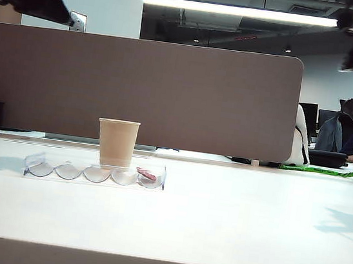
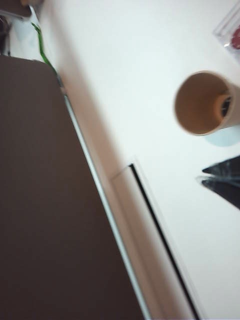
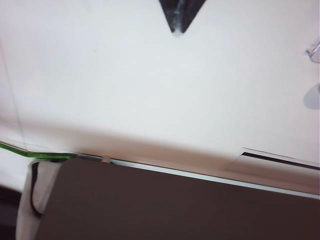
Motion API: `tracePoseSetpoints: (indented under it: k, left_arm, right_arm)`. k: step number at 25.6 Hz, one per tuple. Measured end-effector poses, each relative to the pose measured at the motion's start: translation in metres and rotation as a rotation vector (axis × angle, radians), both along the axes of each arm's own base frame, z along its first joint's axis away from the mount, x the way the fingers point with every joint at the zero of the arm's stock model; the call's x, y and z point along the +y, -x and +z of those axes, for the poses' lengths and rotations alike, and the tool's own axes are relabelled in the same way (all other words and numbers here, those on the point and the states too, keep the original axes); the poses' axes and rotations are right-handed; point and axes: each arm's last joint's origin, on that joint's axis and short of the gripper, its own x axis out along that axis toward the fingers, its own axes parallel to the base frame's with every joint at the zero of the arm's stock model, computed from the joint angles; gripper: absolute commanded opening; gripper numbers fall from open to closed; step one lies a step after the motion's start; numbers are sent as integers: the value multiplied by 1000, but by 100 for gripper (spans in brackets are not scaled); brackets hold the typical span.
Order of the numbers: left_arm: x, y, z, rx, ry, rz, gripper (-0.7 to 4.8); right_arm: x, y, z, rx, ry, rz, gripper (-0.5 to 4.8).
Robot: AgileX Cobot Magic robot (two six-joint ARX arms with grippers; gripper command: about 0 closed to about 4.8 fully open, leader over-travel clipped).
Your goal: Pick up the chip with the greater value and put it into the paper cup.
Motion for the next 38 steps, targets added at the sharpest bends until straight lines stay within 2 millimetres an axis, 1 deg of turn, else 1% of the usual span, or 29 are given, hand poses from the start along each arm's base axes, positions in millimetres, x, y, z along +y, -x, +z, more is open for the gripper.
tracePoseSetpoints:
  k: [1,2,6,9,12,14,15,20,21,25,30,34,38]
  left_arm:
    - [1,11,-3,5,-5,24,-6]
    - [2,19,-7,8,-8,40,-6]
    - [4,38,-12,14,2,81,-6]
    - [5,53,-13,-4,5,99,-6]
    - [6,68,-15,-10,31,121,-6]
    - [8,83,-17,-23,47,142,-6]
    - [8,91,-17,-36,54,149,-6]
    - [9,110,-17,-78,69,161,-6]
    - [10,115,-17,-88,70,162,-6]
    - [10,122,-21,-85,69,166,-6]
    - [11,124,-29,-54,85,181,-6]
    - [11,127,-27,-62,98,183,-6]
    - [11,131,-24,-79,102,186,-6]
  right_arm:
    - [-7,5,1,-15,-5,-21,-6]
    - [-9,8,2,-26,-9,-29,-6]
    - [-10,17,2,-46,-13,-23,-6]
    - [-11,26,-3,-77,-17,-24,-6]
    - [-14,40,-18,-120,-47,-37,-6]
    - [-18,52,-32,-155,-83,-70,-6]
    - [-21,62,-42,-183,-95,-84,-6]
    - [-31,80,-58,-214,-104,-135,-6]
    - [-33,85,-58,-240,-108,-141,-6]
    - [-42,99,-52,-323,-107,-184,-6]
    - [-42,106,-53,-326,-107,-182,-6]
    - [-42,113,-53,-360,-108,-178,-6]
    - [-42,117,-63,-374,-99,-177,-6]
